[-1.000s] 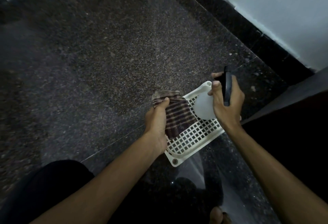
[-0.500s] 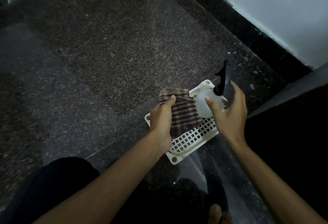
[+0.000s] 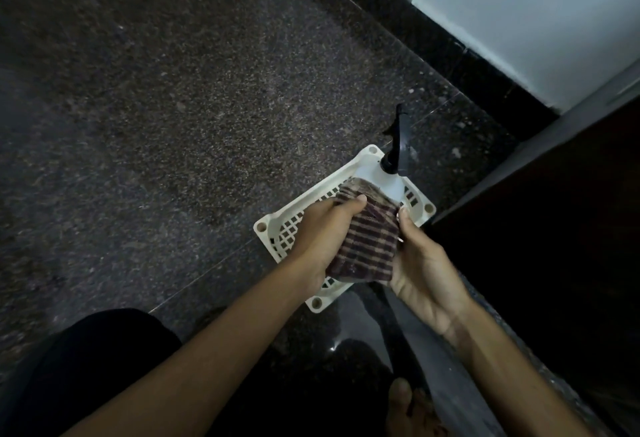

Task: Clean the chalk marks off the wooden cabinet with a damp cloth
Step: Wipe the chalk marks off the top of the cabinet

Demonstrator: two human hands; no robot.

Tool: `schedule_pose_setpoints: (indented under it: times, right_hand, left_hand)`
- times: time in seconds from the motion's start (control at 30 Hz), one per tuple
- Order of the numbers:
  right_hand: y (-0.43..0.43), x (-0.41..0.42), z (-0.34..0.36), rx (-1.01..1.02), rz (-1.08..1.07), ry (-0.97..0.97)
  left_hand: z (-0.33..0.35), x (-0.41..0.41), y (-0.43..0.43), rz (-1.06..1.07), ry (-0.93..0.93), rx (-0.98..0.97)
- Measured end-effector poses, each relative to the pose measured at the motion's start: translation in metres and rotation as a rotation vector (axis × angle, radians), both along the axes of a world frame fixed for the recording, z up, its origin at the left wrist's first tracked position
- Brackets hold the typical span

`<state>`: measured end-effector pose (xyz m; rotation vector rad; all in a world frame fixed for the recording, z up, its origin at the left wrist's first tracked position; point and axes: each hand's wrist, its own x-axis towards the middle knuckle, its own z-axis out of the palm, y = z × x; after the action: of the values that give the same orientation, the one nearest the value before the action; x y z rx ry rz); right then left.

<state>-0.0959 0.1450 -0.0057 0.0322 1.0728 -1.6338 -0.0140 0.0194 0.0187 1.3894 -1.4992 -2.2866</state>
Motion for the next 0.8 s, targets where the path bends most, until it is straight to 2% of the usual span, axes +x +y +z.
schedule_pose_setpoints:
  times: [0.2, 0.33, 0.5, 0.67, 0.8]
  right_hand:
    - [0.014, -0.009, 0.017, 0.089, 0.028, 0.046]
    - [0.016, -0.006, 0.061, 0.127, -0.011, 0.014]
    - [0.023, -0.005, 0.152, 0.208, -0.063, -0.024]
    - [0.042, -0.015, 0.262, 0.251, -0.183, -0.052]
    - [0.07, -0.028, 0.351, 0.196, -0.333, -0.106]
  left_hand:
    - [0.027, -0.008, 0.008, -0.028, -0.043, -0.057]
    - [0.07, -0.004, 0.019, 0.09, -0.072, -0.095]
    - [0.138, 0.001, 0.036, 0.328, -0.063, -0.139]
    - [0.221, 0.003, 0.064, 0.338, -0.063, -0.191]
    - [0.297, -0.03, 0.08, 0.173, -0.031, -0.306]
